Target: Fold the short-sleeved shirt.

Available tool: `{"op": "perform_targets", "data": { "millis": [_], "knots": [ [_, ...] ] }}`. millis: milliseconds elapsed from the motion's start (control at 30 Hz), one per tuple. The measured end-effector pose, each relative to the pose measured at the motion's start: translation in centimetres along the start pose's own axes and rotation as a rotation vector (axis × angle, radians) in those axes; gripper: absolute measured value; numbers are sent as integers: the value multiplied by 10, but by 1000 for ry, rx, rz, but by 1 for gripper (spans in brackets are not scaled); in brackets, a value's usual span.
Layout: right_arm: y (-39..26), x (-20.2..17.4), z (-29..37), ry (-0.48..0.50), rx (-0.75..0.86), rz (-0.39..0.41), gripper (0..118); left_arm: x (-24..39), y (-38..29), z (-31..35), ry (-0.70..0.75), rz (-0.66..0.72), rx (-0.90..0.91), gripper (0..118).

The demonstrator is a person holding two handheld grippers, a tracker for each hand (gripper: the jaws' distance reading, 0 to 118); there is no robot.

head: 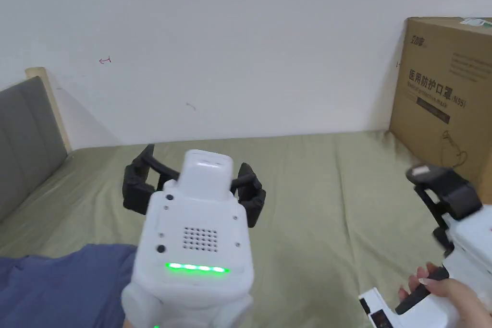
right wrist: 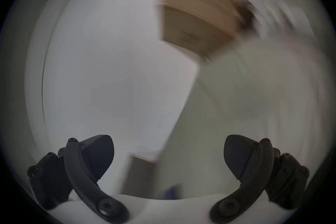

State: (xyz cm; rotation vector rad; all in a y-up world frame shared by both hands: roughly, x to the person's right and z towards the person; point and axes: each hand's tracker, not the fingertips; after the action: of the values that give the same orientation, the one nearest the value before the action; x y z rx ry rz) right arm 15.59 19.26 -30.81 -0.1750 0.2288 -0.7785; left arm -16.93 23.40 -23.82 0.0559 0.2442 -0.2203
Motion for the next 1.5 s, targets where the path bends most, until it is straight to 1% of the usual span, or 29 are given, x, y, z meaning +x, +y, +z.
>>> {"op": "perform_targets", "data": {
  "millis": [33, 67, 100, 133, 167, 200, 233, 267, 300, 367, 467, 633, 767, 900, 1000, 1233, 1500],
  "knots": [
    [-2, -34, 2, -13, 46, 284, 118, -6, -1, -1, -8, 73, -6, 118],
    [-10, -58, 7, -43, 91, 560, 118, -11, -2, -2, 2, 129, -16, 118],
    [-23, -74, 10, -73, 113, 796, 118, -14, -3, -2, 13, 161, -21, 118],
    [-35, -85, 13, -150, 136, 971, 118, -15, -7, -2, 34, 184, -18, 118],
    [-43, -87, 8, -183, 142, 1072, 118, -16, -9, -1, 38, 192, -8, 118],
    [-48, -87, 10, -143, 139, 1071, 118, -17, -11, -2, 28, 184, -7, 118],
    [-51, -86, 13, -80, 116, 1025, 118, -15, -12, -1, 24, 176, -5, 118],
    [-51, -82, 15, -51, 100, 976, 118, -12, -12, -1, 21, 160, -5, 118],
    [-51, -78, 15, -52, 84, 939, 118, -10, -13, -1, 19, 134, -5, 118],
    [-54, -76, 12, -60, 43, 899, 118, -9, -15, 3, 1, 105, 8, 118],
    [-54, -69, 13, -56, 32, 881, 118, -9, -14, 8, -15, 100, 16, 118],
    [-53, -67, 21, -28, 66, 832, 118, -11, -15, 12, -13, 116, 12, 118],
    [-52, -67, 21, -41, 60, 835, 118, -14, -17, 12, -26, 160, -1, 117],
    [-52, -67, 21, -64, 67, 829, 118, -12, -20, 10, -35, 166, -17, 117],
    [-51, -67, 20, -57, 68, 819, 118, -11, -20, 10, -36, 157, -20, 117],
    [-51, -69, 19, -54, 70, 829, 118, -9, -21, 10, -39, 150, -23, 117],
    [-49, -68, 18, -50, 85, 815, 118, -11, -23, 6, -36, 176, -47, 117]
  ]
}}
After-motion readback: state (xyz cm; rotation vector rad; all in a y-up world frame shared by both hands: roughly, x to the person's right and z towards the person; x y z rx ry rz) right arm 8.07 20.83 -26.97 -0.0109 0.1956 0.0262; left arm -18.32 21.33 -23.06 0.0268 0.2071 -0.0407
